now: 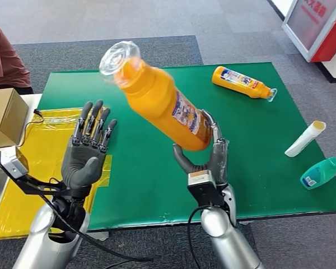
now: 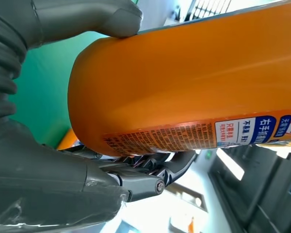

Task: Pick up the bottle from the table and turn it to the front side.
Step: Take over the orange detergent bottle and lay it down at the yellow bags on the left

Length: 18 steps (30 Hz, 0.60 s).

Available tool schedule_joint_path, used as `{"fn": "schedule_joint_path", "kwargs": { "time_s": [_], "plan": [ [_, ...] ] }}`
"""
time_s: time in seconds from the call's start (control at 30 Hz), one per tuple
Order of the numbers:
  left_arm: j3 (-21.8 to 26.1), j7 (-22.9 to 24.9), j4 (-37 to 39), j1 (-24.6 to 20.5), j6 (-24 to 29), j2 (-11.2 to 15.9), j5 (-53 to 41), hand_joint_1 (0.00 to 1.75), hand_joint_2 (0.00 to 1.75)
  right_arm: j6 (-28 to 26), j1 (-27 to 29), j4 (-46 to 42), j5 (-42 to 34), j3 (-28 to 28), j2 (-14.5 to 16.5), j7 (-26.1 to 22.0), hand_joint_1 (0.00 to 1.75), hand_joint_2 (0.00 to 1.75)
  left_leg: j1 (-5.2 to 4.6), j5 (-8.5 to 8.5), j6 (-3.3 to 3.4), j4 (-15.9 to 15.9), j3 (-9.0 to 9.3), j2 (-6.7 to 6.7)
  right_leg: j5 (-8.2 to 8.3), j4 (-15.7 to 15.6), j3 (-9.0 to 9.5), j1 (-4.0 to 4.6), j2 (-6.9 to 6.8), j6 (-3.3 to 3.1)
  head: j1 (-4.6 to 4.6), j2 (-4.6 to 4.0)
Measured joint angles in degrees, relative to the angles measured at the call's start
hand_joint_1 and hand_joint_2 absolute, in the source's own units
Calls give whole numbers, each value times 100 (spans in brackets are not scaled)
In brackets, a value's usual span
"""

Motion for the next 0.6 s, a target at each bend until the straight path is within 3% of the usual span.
{"fn": "schedule_joint_path", "kwargs": {
  "time_s": [0.27, 0.6],
  "plan": [
    [-439, 108, 189, -324, -107, 27, 92, 0, 175, -629, -121, 558, 884, 288, 87, -16, 175, 175, 0, 2, -2, 0, 0, 0, 0, 0, 0, 0, 0, -1, -1, 0],
    [-562, 219, 467, -779, 102, 99, -158, 0, 175, -693, -97, 762, 1493, 329, 309, -199, 175, 175, 1, 1, -3, 0, 0, 0, -1, 0, -2, 0, 1, -2, -1, 0]
  ]
}}
